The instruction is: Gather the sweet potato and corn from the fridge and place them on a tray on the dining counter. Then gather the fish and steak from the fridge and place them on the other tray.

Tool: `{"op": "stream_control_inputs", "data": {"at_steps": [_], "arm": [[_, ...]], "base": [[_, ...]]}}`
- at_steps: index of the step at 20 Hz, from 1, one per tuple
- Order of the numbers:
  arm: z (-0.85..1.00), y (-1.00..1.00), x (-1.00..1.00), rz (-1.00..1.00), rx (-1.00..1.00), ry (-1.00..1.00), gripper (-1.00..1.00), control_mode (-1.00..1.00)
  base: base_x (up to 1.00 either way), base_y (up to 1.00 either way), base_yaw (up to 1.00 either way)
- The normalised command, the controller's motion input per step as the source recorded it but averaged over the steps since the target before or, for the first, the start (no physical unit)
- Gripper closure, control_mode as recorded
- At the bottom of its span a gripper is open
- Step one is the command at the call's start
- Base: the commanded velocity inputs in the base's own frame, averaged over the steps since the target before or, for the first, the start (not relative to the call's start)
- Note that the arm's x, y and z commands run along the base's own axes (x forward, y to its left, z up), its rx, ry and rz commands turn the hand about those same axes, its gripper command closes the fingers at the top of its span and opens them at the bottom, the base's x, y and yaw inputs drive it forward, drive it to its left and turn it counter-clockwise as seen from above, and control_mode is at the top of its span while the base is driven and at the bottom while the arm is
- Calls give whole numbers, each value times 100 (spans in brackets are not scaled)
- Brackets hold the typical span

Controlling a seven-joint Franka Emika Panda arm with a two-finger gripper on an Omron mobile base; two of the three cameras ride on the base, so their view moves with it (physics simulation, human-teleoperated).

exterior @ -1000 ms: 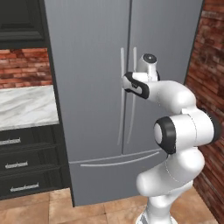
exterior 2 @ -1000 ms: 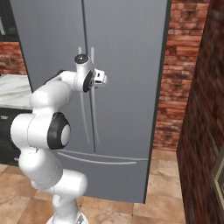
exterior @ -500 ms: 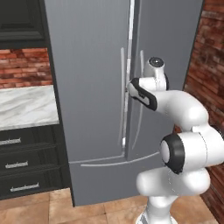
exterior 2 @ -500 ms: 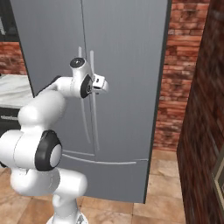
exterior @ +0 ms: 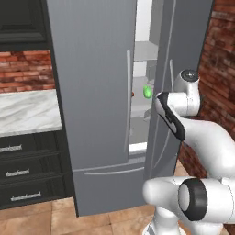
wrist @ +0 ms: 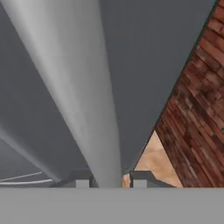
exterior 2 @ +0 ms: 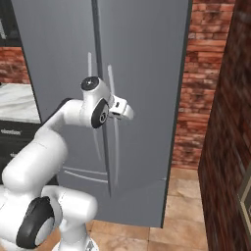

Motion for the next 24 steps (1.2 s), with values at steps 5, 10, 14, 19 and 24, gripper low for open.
{"op": "stream_control_inputs", "data": {"at_steps": [5,10,14,19,24], "arm": [[26,-85,-83,-1,0,-3,-100,-100],[33,-32,-95,0,0,-6,-100,-100],[45,51,-100,0,-1,0,-100,-100],[53,88,-77,0,-3,0,-100,-100],[53,96,5,0,-7,8,-100,-100]], "base": [[0,0,0],[0,0,0],[0,0,0],[0,0,0],[0,0,0]]}}
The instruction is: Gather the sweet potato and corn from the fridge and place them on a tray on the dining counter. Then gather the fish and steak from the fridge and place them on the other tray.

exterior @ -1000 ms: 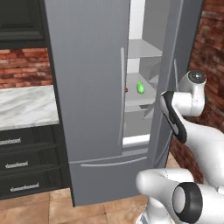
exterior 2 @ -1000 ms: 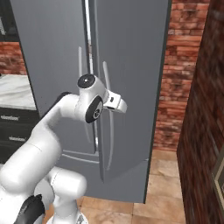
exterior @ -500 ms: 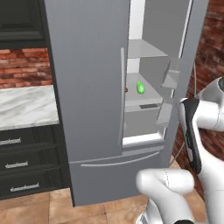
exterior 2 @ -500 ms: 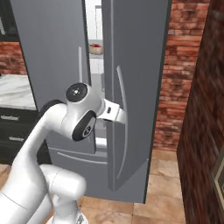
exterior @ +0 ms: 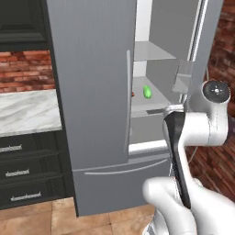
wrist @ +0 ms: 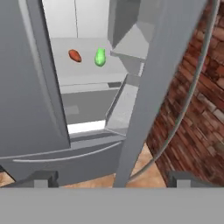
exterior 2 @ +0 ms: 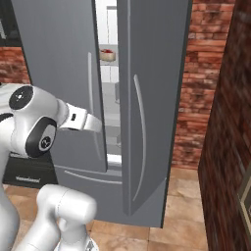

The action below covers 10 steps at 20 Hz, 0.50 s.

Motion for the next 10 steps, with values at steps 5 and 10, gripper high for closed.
{"op": "stream_control_inputs", "data": {"at_steps": [5,10], "arm": [[22,67,65,0,-13,17,-100,-100],[-3,14,88,0,-17,12,-100,-100]], "base": [[0,0,0],[0,0,0]]}}
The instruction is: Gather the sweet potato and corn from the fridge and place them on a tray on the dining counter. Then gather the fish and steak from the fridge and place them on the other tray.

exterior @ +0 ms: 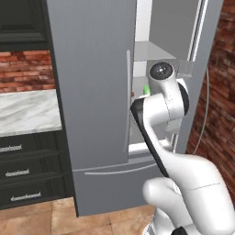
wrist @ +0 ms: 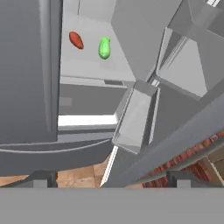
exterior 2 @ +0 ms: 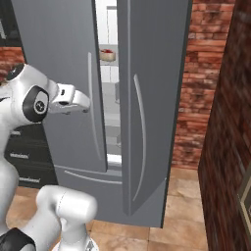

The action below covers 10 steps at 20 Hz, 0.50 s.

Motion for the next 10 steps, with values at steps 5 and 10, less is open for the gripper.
{"op": "stream_control_inputs", "data": {"at_steps": [5,10], "arm": [[-24,-7,79,0,-18,7,-100,-100],[-22,-17,91,0,-17,12,-100,-100]], "base": [[0,0,0],[0,0,0]]}}
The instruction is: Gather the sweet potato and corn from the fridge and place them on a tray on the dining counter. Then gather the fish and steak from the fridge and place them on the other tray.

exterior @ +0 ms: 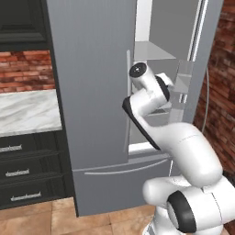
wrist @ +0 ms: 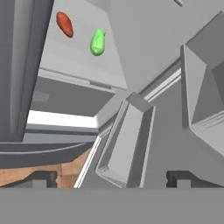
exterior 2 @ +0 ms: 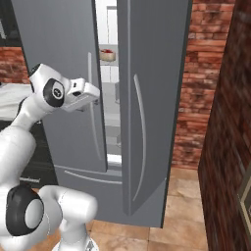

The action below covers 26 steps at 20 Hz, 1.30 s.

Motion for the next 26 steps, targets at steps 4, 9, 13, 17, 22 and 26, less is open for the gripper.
{"op": "stream_control_inputs", "data": {"at_steps": [4,9,13,17,22,26], "arm": [[-17,-34,80,0,-12,9,-100,-100],[-11,-46,68,2,-8,5,-100,-100],[-7,-52,26,0,-7,2,-100,-100],[-6,-65,-10,0,-5,0,-100,-100],[0,-76,-32,-3,-1,0,-100,-100],[0,-87,-27,-6,0,0,-100,-100]], "base": [[0,0,0],[0,0,0],[0,0,0],[0,0,0],[0,0,0],[0,0,0]]}}
